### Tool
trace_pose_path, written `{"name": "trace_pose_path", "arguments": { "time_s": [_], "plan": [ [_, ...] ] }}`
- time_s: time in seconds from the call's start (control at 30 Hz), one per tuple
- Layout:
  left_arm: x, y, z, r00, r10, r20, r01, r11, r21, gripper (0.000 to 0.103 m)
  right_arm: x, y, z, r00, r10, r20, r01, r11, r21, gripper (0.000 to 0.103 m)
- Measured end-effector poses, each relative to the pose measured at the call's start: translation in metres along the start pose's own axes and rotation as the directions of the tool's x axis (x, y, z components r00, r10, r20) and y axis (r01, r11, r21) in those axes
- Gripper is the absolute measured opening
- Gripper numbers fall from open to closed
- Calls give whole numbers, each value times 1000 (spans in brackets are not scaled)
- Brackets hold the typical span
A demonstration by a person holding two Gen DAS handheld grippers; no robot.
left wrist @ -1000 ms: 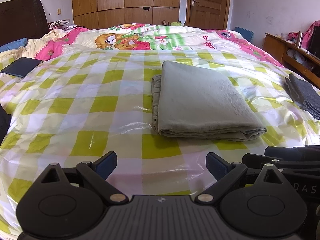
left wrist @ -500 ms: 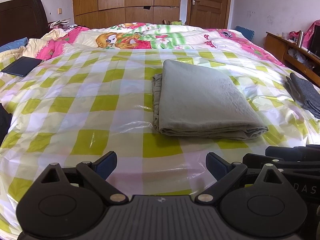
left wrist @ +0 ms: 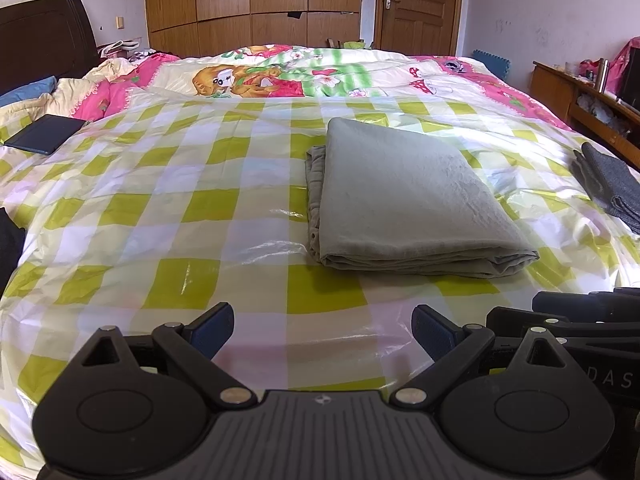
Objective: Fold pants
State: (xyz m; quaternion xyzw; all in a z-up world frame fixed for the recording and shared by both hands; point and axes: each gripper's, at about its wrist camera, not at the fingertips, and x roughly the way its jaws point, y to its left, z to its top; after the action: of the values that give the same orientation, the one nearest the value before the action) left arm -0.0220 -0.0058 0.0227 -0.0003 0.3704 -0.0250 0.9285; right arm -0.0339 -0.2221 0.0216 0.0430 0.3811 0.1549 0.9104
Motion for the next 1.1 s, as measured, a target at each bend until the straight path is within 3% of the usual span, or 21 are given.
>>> {"name": "trace_pose_path", "arguments": {
  "time_s": [1.1],
  "plan": [
    [-3, -2, 0, 999, 23, 23, -24, 999, 23, 103, 2, 0, -2, 1000, 2, -1, -2, 1000, -1, 51]
  ]
}}
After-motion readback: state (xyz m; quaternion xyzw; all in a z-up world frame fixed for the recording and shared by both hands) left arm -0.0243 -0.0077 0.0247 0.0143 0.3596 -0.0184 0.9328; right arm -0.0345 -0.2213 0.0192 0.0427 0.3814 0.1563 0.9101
